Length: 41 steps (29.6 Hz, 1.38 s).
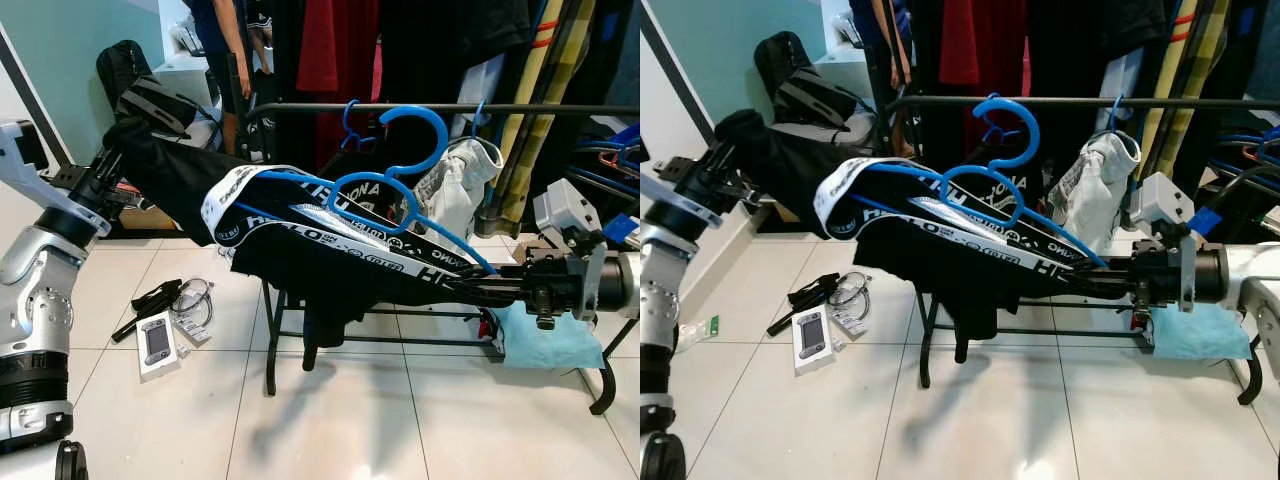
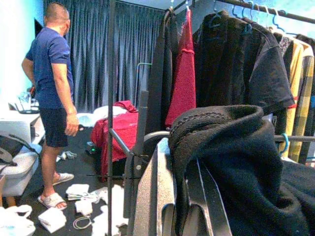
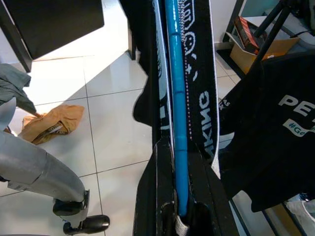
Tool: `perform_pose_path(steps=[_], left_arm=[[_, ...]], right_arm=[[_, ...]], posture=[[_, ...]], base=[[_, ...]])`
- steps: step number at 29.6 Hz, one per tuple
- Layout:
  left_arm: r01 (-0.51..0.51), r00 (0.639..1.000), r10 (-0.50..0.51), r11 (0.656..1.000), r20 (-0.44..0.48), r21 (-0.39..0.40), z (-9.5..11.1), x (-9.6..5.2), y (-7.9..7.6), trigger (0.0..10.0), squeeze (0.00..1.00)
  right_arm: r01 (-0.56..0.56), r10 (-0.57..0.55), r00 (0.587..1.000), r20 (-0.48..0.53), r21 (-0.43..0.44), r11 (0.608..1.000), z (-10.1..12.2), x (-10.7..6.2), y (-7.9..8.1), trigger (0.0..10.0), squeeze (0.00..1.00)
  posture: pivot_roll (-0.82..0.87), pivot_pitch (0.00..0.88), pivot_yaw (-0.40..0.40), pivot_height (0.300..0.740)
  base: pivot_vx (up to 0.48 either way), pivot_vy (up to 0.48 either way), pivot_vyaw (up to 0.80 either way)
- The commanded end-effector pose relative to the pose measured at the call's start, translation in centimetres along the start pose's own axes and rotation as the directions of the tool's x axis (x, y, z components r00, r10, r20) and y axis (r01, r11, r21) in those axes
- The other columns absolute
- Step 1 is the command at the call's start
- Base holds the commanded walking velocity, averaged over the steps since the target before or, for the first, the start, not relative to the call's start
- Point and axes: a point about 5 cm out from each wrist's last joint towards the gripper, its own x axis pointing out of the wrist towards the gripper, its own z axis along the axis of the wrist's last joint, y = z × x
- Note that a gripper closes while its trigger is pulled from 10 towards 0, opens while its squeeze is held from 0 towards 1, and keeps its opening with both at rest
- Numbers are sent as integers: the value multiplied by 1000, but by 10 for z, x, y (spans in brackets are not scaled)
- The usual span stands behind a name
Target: Hang hanger
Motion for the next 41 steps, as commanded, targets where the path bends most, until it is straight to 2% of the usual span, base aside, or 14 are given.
perform_pose_path(steps=[1, 3, 5, 6, 7, 13, 23, 25, 27, 30, 31, 33, 34, 41], left_arm=[[-109, 993, 108, 994, 57, 23, 16, -4, 20, 8784, 0], [-227, 973, 230, 971, -35, 70, -4, -11, 33, 7765, 0], [-227, 973, 230, 971, -35, 70, -4, -11, 33, 7765, 0], [-290, 950, 299, 951, -92, 104, -16, -16, 40, 7490, 0], [-359, 911, 379, 923, -161, 140, -31, -22, 46, 8353, 0], [-411, 832, 464, 884, -305, 224, -64, -33, 46, 8000, 0], [-272, 865, 311, 950, -393, 153, -86, -24, 14, 8431, 0], [-7, 886, 62, 993, -459, 119, -95, -23, -17, 10000, 0], [-7, 886, 62, 993, -459, 119, -95, -23, -17, 10000, 0], [372, 790, -243, 920, -563, 123, -105, -35, -59, 10000, 0], [439, 754, -283, 888, -593, 136, -107, -39, -63, 10000, 612], [478, 731, -302, 866, -612, 143, -109, -42, -64, 10000, 612], [546, 686, -342, 825, -642, 144, -110, -46, -68, 10000, 1000], [583, 663, -363, 799, -655, 147, -105, -45, -69, 10000, 1000]], right_arm=[[24, -23, 999, -42, 25, 999, -7, -4, -1, 0, 0], [51, -51, 999, 9, 12, 999, -1, -6, -3, 0, 0], [51, -51, 999, 9, 12, 999, -1, -6, -3, 0, 0], [57, -57, 998, 40, 8, 998, 3, -8, -4, 0, 0], [51, -51, 997, 56, 4, 999, 7, -9, -3, 0, 0], [43, -42, 995, 94, -6, 999, 14, -11, -1, 0, 0], [77, -75, 991, 114, -7, 997, 15, -11, -4, 0, 0], [80, -80, 995, 56, 1, 997, 7, -7, -5, 0, 0], [80, -80, 995, 56, 1, 997, 7, -7, -5, 0, 0], [64, -62, 992, -109, 11, 998, -11, -5, -4, 0, 0], [52, -49, 986, -159, 16, 998, -15, -8, -4, 0, 0], [45, -40, 981, -187, 20, 999, -17, -10, -3, 0, 0], [22, -17, 970, -241, 18, 1000, -19, -13, -3, 0, 0], [-27, 31, 960, -279, 17, 999, -18, -16, -1, 0, 0]], posture=[[-117, 0, 30, 740], [-117, 0, 31, 740], [-117, 0, 31, 740], [-118, 0, 34, 740], [-124, 0, 37, 740], [-124, 0, 39, 740], [-121, 0, 38, 740], [-118, 0, 32, 740], [-118, 0, 32, 740], [-119, 0, 28, 740], [-121, 0, 27, 740], [-122, 0, 26, 740], [-125, 0, 26, 740], [-129, 0, 26, 740]], base=[[0, 0, 0], [0, 0, 0], [0, 0, 0], [0, 0, 0], [0, 0, 0], [0, 0, 0], [0, 0, 0], [0, 0, 0], [0, 0, 0], [0, 0, 0], [0, 0, 0], [0, 0, 0], [0, 0, 0], [0, 0, 0]])
